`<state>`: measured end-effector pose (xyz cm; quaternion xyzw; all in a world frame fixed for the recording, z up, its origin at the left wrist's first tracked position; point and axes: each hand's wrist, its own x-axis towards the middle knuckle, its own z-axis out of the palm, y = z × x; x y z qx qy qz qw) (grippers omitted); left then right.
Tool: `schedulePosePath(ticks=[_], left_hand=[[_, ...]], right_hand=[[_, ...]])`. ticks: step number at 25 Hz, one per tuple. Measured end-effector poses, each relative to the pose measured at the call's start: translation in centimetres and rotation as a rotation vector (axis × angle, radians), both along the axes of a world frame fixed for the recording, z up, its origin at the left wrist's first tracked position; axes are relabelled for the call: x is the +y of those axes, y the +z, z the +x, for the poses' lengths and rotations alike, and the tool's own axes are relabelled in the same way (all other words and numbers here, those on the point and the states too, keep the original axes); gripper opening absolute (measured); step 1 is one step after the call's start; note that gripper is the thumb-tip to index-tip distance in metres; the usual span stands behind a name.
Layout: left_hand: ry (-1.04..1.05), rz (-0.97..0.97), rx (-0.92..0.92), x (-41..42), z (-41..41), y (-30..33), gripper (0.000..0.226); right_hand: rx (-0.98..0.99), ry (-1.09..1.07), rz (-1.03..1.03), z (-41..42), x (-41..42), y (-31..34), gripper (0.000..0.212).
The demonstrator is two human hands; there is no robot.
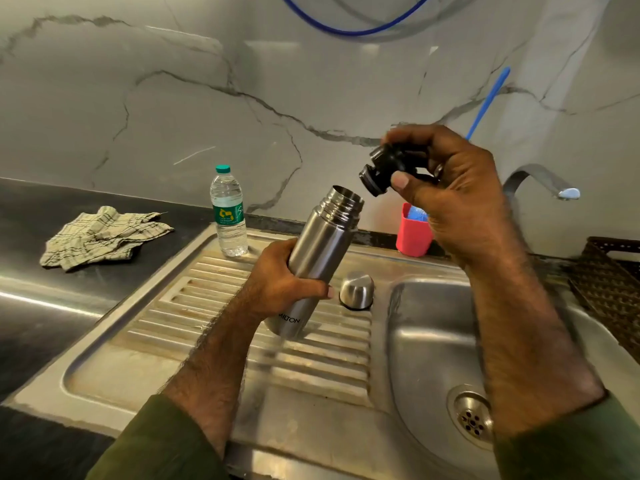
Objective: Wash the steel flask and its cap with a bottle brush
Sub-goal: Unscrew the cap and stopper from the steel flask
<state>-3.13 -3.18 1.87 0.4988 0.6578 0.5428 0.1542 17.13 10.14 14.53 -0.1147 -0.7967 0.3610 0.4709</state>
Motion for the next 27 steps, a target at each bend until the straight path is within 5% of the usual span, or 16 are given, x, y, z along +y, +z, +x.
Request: schedulePosePath(ticks=[11,19,27], left_hand=[[0.400,0.182,-0.182,-1.8,-5.1,-0.4,0.057],[0.452,0.203,-0.144,-2.3,-5.6,0.0,0.057],[0.427,0.194,-0.120,-2.2,-5.4,0.1,0.056]], right_hand=[[-0.705,-0.011,-0.068,-4.7,-0.1,-7.0,0.046],[-0.990,-0.039,0.175,-7.2,-2.8,-10.5,0.039],[-1.041,-0.077,0.249,-7.3,-2.0,-11.1,0.042]])
